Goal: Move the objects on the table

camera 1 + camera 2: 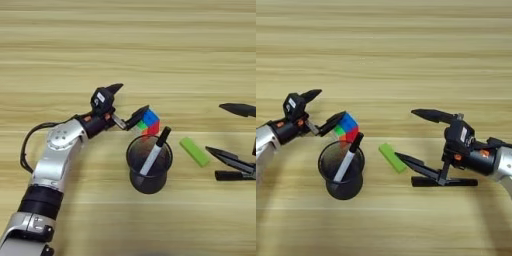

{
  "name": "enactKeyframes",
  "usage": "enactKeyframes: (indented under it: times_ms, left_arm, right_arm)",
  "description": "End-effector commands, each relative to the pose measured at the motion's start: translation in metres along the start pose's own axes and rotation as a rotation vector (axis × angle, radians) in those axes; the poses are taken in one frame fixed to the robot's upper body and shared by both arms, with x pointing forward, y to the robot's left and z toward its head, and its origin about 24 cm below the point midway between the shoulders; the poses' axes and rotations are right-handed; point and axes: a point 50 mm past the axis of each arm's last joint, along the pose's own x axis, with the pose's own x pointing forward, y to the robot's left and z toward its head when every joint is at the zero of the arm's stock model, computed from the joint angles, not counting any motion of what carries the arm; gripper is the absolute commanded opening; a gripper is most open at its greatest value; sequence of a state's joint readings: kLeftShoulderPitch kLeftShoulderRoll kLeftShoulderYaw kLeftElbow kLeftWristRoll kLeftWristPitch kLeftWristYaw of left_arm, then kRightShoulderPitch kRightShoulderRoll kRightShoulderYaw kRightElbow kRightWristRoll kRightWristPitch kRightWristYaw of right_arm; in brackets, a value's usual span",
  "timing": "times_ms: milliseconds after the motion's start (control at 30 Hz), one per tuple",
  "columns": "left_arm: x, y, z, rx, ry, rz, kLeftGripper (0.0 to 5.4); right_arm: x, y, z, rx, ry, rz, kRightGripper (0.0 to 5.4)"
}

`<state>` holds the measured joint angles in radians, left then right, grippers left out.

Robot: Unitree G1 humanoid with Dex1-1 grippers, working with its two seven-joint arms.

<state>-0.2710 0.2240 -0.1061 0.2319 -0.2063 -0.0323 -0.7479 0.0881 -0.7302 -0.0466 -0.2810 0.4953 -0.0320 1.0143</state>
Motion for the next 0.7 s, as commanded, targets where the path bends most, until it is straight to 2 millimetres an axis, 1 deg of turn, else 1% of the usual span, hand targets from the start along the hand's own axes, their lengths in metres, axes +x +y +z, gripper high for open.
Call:
enactKeyframes:
  times_ms: [33,300,700]
  left_arm:
    - [0.000,-0.006,0.000,-0.008,0.025,-0.084,5.40]
    - [-0.003,-0.014,-0.004,-0.007,0.069,-0.205,5.40]
    - [0.000,-0.010,-0.018,0.005,0.128,-0.170,5.40]
  right_arm:
    - [0.001,-0.001,0.004,-0.009,-0.013,0.007,5.34]
    - [0.003,-0.001,0.002,0.007,-0.024,-0.005,5.34]
    - [0.004,0.002,0.003,0.011,-0.034,-0.004,5.34]
